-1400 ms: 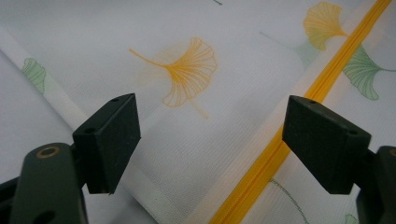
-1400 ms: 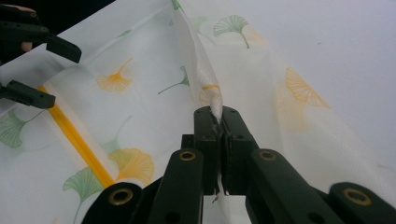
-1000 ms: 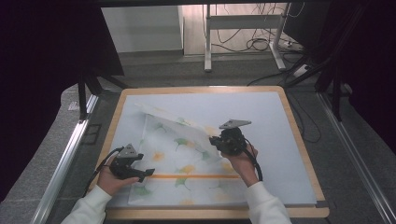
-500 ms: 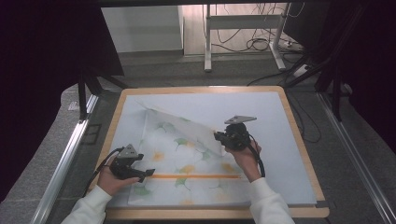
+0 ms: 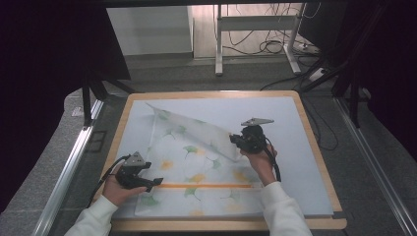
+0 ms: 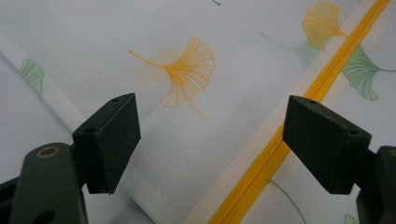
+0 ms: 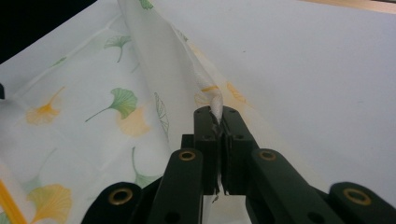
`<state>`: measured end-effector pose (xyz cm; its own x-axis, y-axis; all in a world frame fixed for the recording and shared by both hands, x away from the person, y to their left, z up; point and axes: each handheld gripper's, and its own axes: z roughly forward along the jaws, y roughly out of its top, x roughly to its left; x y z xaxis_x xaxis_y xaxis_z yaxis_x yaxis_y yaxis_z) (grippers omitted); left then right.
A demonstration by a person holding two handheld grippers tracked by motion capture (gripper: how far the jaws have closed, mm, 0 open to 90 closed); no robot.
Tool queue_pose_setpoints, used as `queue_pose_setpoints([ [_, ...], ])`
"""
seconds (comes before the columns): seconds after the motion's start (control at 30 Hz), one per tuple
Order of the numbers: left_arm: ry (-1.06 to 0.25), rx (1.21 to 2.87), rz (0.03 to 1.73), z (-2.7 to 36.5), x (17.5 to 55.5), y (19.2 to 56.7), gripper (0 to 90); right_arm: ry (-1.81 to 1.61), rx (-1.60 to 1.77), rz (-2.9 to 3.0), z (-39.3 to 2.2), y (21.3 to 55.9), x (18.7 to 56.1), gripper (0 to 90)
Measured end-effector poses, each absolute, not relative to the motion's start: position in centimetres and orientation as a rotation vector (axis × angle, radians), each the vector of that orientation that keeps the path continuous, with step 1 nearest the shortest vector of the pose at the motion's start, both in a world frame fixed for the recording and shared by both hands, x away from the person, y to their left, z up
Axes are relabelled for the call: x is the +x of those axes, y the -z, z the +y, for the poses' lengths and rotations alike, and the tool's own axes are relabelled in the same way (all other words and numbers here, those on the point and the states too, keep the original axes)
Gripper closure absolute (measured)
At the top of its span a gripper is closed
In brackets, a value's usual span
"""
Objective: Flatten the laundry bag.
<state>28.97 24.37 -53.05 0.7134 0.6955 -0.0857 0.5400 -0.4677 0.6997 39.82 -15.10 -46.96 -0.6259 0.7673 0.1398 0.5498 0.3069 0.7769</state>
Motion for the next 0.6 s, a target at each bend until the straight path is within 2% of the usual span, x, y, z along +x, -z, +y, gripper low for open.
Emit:
queue_pose_setpoints([
  [0.6, -0.263, 2.177, 0.936, 24.4, 29.1, 53.1, 19.0, -1.192, 1.247, 2.288, -16.3, 47.5, 42.1, 85.5],
])
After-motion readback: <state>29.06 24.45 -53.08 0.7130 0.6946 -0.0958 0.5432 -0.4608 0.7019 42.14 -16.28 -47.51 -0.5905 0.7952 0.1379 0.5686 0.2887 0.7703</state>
